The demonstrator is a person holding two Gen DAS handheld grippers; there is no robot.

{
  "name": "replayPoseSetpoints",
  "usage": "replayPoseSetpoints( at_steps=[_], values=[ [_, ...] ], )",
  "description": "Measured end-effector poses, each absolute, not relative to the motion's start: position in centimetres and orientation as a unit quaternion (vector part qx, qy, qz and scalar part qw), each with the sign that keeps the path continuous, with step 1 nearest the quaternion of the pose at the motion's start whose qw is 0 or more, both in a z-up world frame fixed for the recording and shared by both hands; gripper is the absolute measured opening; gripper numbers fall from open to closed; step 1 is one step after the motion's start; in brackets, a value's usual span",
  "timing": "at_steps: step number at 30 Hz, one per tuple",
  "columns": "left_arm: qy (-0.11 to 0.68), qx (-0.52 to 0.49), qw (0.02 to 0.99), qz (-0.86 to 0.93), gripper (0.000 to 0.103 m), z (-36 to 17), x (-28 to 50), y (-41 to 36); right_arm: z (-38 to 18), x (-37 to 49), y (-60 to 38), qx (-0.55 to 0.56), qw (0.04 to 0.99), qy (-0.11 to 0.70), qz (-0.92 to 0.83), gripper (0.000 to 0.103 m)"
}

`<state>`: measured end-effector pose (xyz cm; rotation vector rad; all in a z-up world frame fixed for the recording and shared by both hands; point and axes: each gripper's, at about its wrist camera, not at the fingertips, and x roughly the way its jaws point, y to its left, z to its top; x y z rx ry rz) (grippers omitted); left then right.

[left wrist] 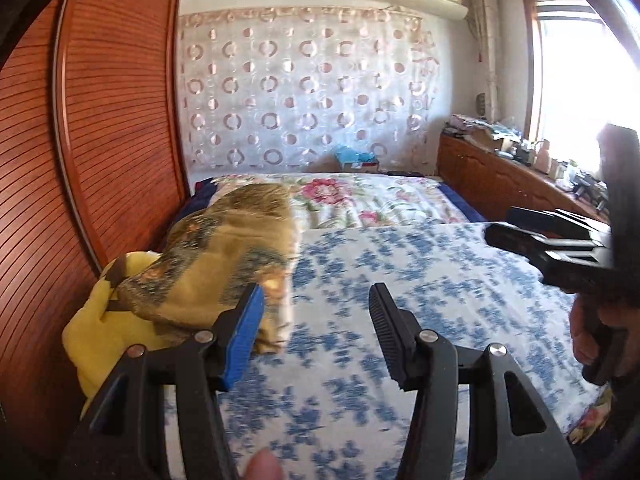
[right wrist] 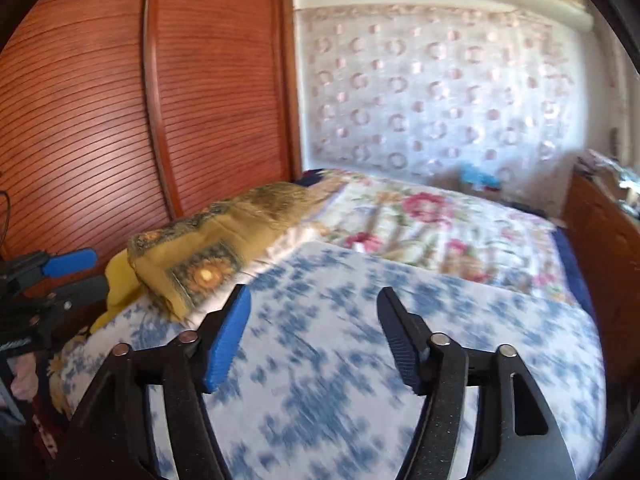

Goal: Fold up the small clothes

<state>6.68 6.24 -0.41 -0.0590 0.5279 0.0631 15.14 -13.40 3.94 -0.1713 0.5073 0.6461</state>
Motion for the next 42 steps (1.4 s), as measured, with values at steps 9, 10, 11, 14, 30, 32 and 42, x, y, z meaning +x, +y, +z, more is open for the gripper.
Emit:
replayPoseSetpoints(
  at_steps=[9,10,11,14,30,32,42],
  values=[
    [0.247,-0.019,0.969,-0.016,0.054,2.1,6.5,0.8,6.7,9.9,-22.2,-0.036,0.949,0.218,0.226,0.083],
    [0.244,-0.018,0.969,-0.019,0.054,2.4,6.4,0.4,7.1,9.4,-23.0,-0.03,0.952,0.213,0.216,0.083],
    [0.241,-0.017,0.97,-0.022,0.054,2.9,6.3,0.1,7.4,9.1,-23.7,-0.025,0.955,0.21,0.21,0.083],
    [0.232,-0.016,0.972,-0.026,0.054,4.1,5.8,-0.7,8.4,8.1,-25.1,-0.016,0.959,0.201,0.197,0.083],
    [0.211,-0.011,0.977,-0.021,0.054,6.2,4.1,-1.9,9.8,5.6,-26.6,-0.012,0.968,0.176,0.179,0.083],
    [0.211,-0.011,0.977,-0.02,0.054,6.2,4.1,-1.8,9.8,5.5,-26.6,-0.012,0.968,0.177,0.18,0.083],
    [0.213,-0.013,0.977,-0.021,0.054,6.1,4.2,-1.7,10.1,5.3,-26.7,-0.014,0.968,0.176,0.177,0.083]
  ],
)
